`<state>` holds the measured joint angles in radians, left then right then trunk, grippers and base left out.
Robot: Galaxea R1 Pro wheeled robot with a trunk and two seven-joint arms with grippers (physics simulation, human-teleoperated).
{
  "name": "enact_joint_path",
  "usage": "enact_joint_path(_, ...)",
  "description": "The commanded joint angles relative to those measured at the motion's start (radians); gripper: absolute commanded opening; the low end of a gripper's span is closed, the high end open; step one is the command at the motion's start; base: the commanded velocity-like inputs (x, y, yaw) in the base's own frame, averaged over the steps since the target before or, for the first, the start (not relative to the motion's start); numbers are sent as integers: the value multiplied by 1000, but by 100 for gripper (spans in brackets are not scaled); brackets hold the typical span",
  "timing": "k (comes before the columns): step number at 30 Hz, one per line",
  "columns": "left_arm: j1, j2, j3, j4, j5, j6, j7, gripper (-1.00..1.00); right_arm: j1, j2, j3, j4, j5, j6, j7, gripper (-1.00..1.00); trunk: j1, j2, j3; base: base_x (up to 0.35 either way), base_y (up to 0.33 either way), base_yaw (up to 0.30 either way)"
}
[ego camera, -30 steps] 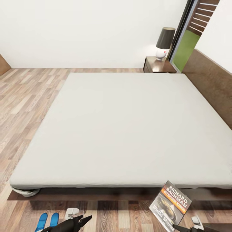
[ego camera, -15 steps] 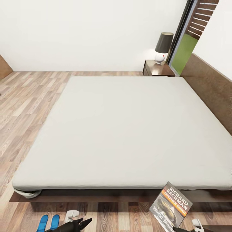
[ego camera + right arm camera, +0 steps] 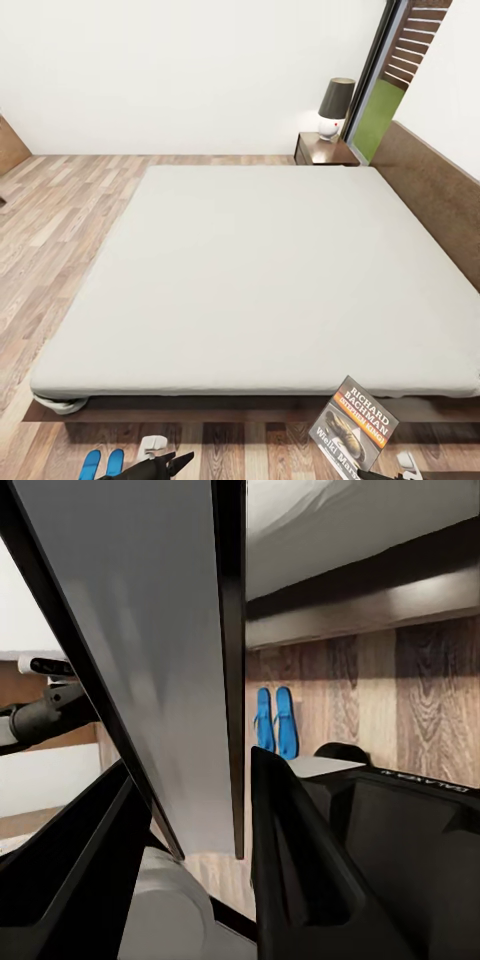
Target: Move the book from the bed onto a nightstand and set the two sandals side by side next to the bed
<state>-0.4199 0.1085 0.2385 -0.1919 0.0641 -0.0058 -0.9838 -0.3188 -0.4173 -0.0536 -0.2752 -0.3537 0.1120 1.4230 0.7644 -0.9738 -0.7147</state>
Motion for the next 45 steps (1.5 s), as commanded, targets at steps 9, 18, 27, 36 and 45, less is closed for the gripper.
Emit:
enact_joint_path(9,0,3,-4,4,6,-2,28,100,0,0,-2,0,-1,9,-3,-100,-35,63,42,0,0,0)
enact_joint_path(18,0,1,-4,5,6,-36,192,100,0,0,-2,1,-1,1,-6,-100,-69,126,85,0,0,0)
enact_joint_path(27,0,-32,-6,21,-15,-130,521,100,0,-2,-3,2,-1,0,-6,-100,-104,189,128,0,0,0)
enact_joint_path(36,0,-56,-5,36,-68,-169,580,100,0,-6,-3,5,-1,0,-4,-100,-138,252,170,0,0,0)
enact_joint_path(45,0,-63,-5,39,-160,-171,583,100,0,-6,-3,5,-1,0,-4,-100,-173,315,213,0,0,0)
